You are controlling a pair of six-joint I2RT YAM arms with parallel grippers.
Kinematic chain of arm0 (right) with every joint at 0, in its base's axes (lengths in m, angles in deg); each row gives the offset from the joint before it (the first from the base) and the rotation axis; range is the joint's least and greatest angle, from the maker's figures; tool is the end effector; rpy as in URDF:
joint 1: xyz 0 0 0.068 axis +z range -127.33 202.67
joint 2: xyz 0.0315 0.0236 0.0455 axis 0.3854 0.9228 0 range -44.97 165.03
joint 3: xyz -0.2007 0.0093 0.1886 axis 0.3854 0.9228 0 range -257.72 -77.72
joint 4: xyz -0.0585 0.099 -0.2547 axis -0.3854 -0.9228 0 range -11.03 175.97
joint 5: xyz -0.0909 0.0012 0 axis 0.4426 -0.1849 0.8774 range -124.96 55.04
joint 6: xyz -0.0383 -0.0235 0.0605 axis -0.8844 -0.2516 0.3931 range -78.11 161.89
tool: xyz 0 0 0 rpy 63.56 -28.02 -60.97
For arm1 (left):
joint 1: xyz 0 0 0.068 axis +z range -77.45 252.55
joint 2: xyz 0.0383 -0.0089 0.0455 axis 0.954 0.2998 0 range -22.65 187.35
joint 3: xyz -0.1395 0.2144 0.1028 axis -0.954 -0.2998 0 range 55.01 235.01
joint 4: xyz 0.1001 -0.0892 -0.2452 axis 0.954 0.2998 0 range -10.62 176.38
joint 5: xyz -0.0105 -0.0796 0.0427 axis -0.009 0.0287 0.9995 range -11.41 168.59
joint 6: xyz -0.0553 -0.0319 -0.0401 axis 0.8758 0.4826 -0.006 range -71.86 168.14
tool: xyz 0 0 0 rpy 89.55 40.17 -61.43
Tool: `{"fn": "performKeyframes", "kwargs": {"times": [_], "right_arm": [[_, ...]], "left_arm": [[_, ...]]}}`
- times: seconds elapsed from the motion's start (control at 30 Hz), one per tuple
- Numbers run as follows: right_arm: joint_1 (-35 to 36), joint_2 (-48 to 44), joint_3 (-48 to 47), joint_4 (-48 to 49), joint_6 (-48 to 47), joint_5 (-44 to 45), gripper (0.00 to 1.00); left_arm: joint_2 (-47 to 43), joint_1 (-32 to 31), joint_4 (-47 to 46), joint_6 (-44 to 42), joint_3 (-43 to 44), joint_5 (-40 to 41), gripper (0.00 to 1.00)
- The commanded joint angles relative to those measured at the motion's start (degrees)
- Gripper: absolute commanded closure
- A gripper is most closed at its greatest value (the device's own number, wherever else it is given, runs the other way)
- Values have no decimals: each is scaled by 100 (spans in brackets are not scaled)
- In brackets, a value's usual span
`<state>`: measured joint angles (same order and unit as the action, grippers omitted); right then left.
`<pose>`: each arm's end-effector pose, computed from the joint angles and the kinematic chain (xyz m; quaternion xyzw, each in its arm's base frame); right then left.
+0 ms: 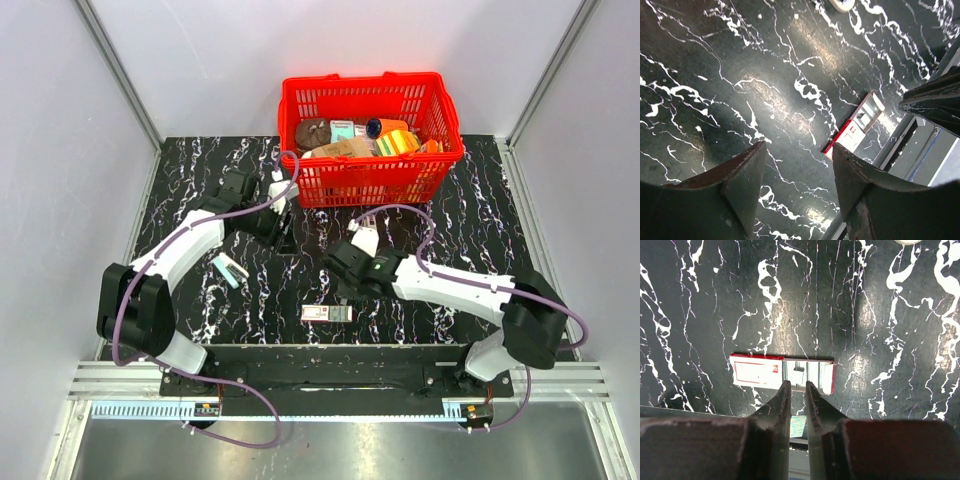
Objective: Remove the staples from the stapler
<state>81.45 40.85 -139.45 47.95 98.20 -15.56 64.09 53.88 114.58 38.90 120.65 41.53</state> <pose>0.1884 0.2702 0.2082 0.0200 0.9573 0.1127 0.2654 0.3118 -0.1459 0.2371 0.3083 0.8585 -0.3257 0.2489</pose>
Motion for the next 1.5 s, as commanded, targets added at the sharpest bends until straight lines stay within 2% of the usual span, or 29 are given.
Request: {"fn": "performKeyframes", "kwargs": {"times": [0.0,0.67,1.47], "right_arm": [[256,224,-295,-294,283,416,94],[459,1217,-533,-496,-6,433,92],[458,1640,-647,-522,-332,635,92]], "left_arm": [[-228,-83,-22,-447,-157,252,41],[-254,-356,-101,-290,-281,278,42],[-184,-365,-136,-210,-263,138,43]]}}
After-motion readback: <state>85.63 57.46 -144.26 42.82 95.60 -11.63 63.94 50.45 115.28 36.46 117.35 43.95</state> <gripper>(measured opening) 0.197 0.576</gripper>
